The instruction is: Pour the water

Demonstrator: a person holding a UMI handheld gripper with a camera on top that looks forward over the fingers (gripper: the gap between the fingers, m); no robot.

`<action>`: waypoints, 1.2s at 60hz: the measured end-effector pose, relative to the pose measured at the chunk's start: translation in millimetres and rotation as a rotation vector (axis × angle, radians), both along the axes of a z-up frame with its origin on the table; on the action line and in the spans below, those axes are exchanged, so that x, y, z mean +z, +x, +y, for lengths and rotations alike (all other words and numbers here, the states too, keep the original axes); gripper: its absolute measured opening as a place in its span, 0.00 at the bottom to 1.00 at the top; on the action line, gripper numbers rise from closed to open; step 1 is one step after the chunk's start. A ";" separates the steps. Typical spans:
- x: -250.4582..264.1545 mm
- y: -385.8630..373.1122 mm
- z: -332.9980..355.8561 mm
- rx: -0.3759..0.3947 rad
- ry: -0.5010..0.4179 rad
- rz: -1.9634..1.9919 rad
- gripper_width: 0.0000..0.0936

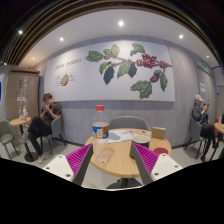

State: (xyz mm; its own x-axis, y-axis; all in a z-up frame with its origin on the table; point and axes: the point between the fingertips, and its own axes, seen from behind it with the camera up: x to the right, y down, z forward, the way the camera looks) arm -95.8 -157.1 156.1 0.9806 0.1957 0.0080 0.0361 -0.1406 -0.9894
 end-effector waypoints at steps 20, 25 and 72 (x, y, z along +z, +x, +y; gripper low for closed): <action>-14.3 -72.3 119.4 -0.052 0.031 -0.018 0.89; -12.1 -79.0 143.4 -0.088 0.043 -0.021 0.89; -18.7 -47.5 207.3 -0.171 0.044 0.525 0.35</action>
